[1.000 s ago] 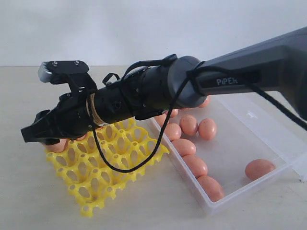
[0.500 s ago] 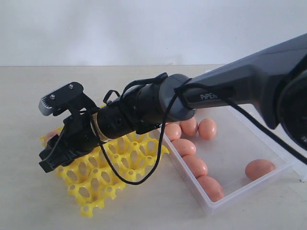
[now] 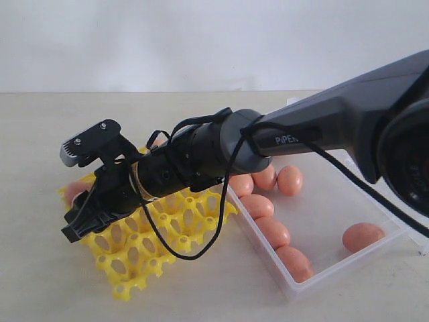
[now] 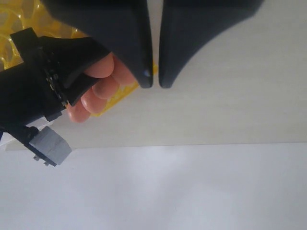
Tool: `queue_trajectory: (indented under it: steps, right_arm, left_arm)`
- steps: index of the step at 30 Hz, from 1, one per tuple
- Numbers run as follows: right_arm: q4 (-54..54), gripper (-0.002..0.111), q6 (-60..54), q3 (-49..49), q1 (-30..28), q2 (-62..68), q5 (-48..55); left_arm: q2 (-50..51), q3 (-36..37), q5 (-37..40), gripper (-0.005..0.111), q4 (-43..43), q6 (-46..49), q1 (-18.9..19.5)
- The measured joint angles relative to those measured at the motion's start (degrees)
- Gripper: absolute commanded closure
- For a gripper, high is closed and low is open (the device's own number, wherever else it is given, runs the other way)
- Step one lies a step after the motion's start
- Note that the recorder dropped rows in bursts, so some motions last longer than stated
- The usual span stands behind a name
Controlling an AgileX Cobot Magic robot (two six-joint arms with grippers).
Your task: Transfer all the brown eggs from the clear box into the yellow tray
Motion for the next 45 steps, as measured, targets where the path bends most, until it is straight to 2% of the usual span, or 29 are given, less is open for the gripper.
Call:
queue_trajectory:
  steps: [4, 9, 22, 30, 32, 34, 37, 40, 45]
  right_arm:
    - [0.0, 0.063, 0.0, 0.0, 0.0, 0.0, 0.1]
    - [0.0, 0.052, 0.0, 0.0, 0.0, 0.0, 0.3]
    - [0.3, 0.052, 0.9, 0.0, 0.0, -0.3, 0.3]
    - [0.3, 0.052, 1.1, 0.0, 0.0, -6.3, 5.0]
    - [0.2, 0.058, 2.4, 0.0, 0.0, -7.7, 6.3]
    - [0.0, 0.072, 5.2, 0.0, 0.0, -8.6, 6.9]
    - [-2.2, 0.106, 11.3, 0.0, 0.0, -9.0, 5.3]
    - [-6.7, 0.108, 16.1, 0.0, 0.0, -9.0, 0.1]
    - [-8.7, 0.109, 18.0, 1.1, 0.0, -9.0, -6.9]
  left_arm:
    - [0.0, 0.0, 0.0, 0.103, 0.0, 0.0, 0.0]
    - [0.0, 0.0, 0.0, 0.103, 0.0, 0.0, 0.0]
    - [0.0, 0.0, 0.0, 0.103, 0.0, 0.0, 0.0]
    - [0.0, 0.0, 0.0, 0.103, 0.0, 0.0, 0.0]
    - [0.0, 0.0, 0.0, 0.103, 0.0, 0.0, 0.0]
    - [0.0, 0.0, 0.0, 0.103, 0.0, 0.0, 0.0]
    - [0.0, 0.0, 0.0, 0.103, 0.0, 0.0, 0.0]
    - [0.0, 0.0, 0.0, 0.103, 0.0, 0.0, 0.0]
    - [0.0, 0.0, 0.0, 0.103, 0.0, 0.0, 0.0]
